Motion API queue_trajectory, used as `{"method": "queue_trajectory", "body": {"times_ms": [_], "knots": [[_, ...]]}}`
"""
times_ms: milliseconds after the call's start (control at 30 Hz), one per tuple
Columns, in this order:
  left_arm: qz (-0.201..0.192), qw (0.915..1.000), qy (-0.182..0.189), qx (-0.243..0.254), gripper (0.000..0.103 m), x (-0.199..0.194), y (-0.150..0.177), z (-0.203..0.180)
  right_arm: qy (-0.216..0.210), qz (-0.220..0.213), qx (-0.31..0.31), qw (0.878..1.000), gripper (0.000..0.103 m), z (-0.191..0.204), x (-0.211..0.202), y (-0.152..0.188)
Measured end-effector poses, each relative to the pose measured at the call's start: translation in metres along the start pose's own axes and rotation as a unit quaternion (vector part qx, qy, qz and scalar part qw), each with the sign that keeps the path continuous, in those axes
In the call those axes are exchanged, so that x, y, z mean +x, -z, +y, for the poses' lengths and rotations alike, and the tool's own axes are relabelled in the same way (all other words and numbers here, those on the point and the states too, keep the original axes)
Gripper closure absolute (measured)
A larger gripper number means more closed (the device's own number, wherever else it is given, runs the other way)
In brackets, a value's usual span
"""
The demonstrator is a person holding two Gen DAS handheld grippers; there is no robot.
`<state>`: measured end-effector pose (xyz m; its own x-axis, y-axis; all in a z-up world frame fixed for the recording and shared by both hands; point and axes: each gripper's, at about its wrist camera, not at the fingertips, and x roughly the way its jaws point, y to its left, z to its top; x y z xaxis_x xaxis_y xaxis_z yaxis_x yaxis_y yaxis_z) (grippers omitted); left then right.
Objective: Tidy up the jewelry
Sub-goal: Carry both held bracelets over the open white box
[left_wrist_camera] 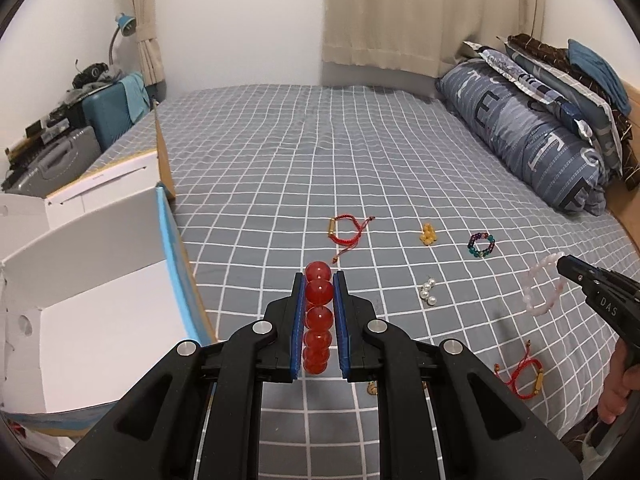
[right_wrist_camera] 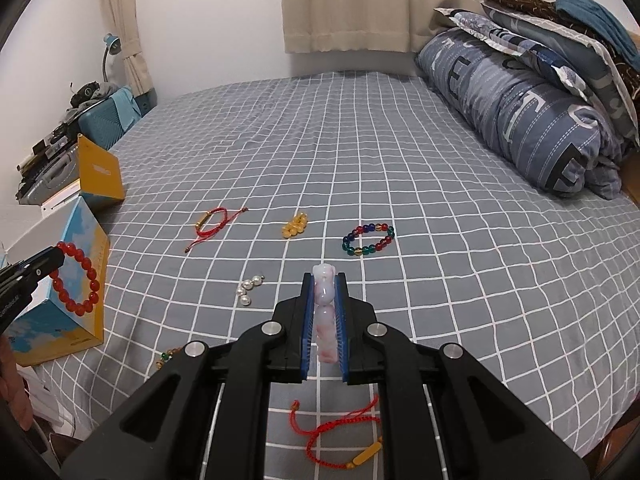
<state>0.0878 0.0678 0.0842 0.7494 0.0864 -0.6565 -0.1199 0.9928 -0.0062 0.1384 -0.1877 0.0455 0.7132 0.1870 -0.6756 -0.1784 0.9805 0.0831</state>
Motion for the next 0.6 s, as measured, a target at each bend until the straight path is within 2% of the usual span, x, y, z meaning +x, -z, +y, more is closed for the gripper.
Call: {"method": "queue_trajectory", "body": {"times_ms": [600], "knots": [[-0.015,0.9997,-0.016,-0.003,0.090,-0.046,-0.001,0.017,-0.009,-0.012,-0.009,1.000,0.094,0.030,-0.037,-0.006]]}}
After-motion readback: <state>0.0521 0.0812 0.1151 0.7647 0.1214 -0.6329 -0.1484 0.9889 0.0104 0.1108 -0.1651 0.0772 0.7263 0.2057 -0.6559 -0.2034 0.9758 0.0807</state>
